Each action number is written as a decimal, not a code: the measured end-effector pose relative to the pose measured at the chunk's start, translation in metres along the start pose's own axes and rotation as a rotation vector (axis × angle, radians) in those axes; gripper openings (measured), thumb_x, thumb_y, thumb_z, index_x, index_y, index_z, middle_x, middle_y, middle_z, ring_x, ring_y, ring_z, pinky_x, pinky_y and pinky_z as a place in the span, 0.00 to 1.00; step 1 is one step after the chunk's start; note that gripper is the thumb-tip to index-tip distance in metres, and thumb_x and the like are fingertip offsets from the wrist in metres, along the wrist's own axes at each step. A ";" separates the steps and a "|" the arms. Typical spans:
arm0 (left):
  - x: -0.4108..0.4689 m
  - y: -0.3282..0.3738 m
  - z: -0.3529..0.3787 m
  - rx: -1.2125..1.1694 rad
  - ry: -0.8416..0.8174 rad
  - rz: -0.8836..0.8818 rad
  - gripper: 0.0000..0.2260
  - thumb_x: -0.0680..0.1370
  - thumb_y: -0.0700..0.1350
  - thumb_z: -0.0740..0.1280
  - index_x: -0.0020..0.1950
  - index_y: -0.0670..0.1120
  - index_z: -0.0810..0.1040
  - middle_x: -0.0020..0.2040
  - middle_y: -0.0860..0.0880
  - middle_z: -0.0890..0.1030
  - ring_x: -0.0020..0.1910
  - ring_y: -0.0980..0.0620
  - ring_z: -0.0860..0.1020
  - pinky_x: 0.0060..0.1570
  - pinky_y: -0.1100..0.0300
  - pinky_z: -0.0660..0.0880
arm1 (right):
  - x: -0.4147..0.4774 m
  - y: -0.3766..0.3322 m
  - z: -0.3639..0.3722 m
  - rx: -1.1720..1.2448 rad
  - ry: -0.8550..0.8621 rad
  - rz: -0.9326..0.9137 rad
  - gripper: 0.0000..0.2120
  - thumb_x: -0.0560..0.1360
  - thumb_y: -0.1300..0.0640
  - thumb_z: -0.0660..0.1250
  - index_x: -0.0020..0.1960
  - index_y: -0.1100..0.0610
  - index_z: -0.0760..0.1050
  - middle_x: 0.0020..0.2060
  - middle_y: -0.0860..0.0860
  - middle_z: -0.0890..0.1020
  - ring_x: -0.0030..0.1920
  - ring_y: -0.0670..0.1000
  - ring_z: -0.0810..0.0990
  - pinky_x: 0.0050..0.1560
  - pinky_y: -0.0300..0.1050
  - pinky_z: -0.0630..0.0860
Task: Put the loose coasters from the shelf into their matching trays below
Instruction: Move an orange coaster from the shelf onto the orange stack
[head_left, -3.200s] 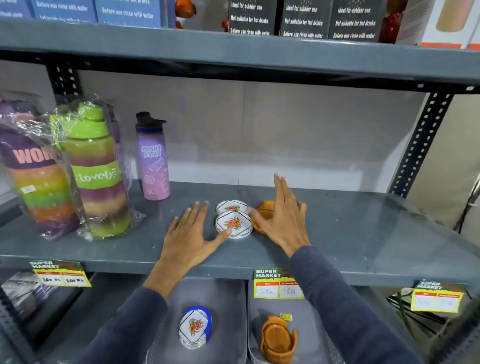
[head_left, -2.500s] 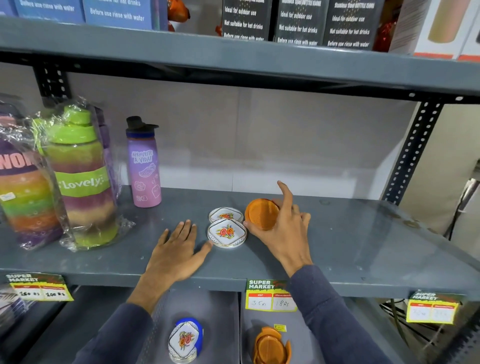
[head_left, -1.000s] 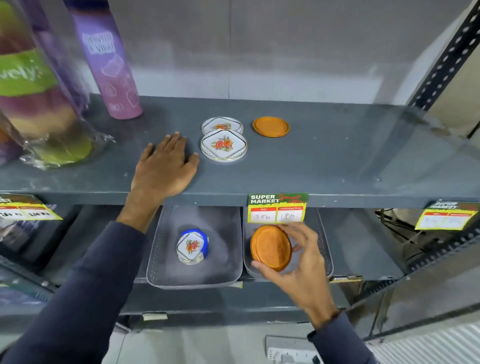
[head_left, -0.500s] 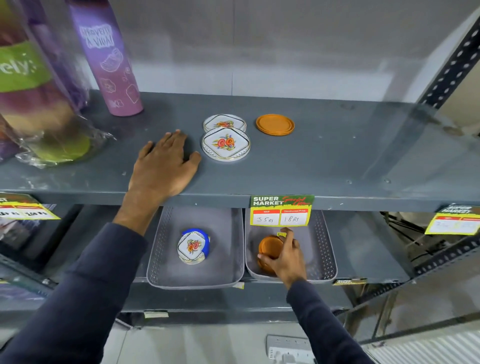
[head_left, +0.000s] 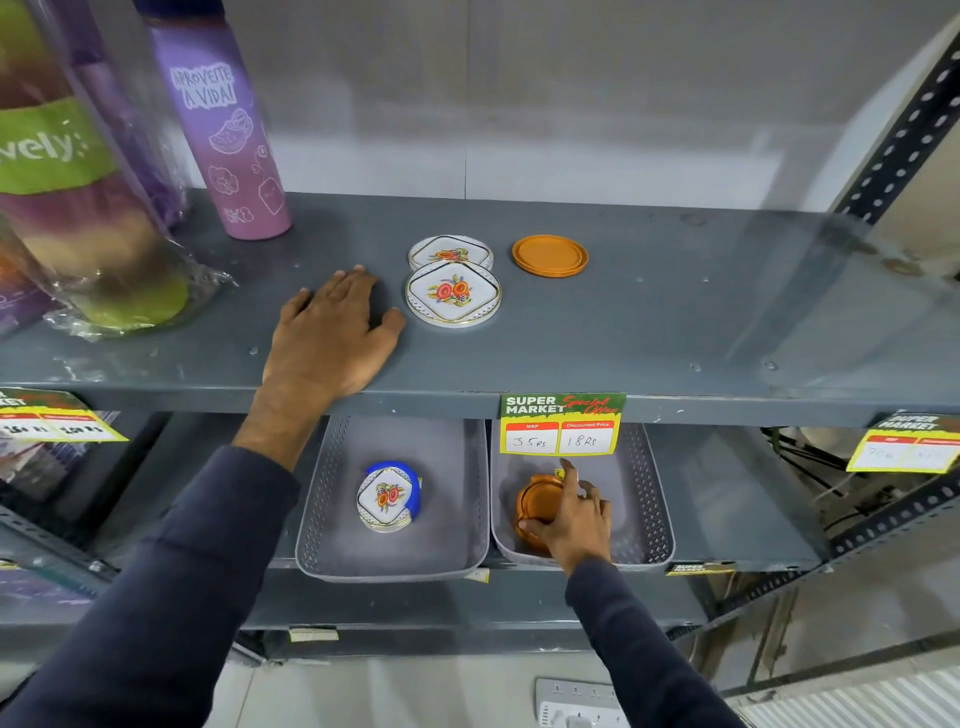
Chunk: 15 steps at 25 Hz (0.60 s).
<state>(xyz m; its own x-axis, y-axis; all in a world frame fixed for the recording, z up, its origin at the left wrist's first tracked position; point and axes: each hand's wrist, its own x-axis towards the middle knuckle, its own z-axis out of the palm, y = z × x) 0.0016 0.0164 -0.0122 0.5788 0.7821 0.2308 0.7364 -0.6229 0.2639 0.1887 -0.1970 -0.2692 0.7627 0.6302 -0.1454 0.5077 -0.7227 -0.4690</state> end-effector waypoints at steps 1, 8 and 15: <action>0.000 0.000 -0.001 -0.002 0.000 -0.002 0.25 0.80 0.56 0.55 0.76 0.47 0.63 0.79 0.49 0.62 0.78 0.51 0.57 0.76 0.49 0.50 | 0.001 0.000 0.000 -0.010 -0.009 -0.003 0.51 0.66 0.42 0.78 0.78 0.49 0.52 0.69 0.57 0.75 0.74 0.59 0.66 0.71 0.55 0.61; -0.004 0.002 -0.001 0.001 -0.020 -0.004 0.27 0.81 0.56 0.53 0.78 0.46 0.60 0.80 0.48 0.59 0.79 0.52 0.55 0.77 0.49 0.48 | -0.060 -0.031 -0.051 0.090 0.180 -0.310 0.28 0.70 0.38 0.74 0.66 0.44 0.72 0.56 0.51 0.83 0.58 0.56 0.79 0.57 0.52 0.75; -0.002 0.004 0.001 0.022 -0.059 -0.001 0.27 0.81 0.55 0.50 0.79 0.47 0.57 0.81 0.50 0.55 0.80 0.52 0.51 0.78 0.49 0.46 | -0.151 -0.115 -0.165 0.367 0.753 -0.942 0.19 0.72 0.46 0.78 0.58 0.55 0.82 0.60 0.47 0.84 0.57 0.48 0.82 0.60 0.42 0.75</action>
<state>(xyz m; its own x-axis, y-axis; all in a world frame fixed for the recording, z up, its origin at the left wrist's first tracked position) 0.0037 0.0125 -0.0129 0.5971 0.7829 0.1750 0.7442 -0.6220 0.2436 0.0818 -0.2563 -0.0495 0.2664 0.4520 0.8513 0.9289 0.1153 -0.3520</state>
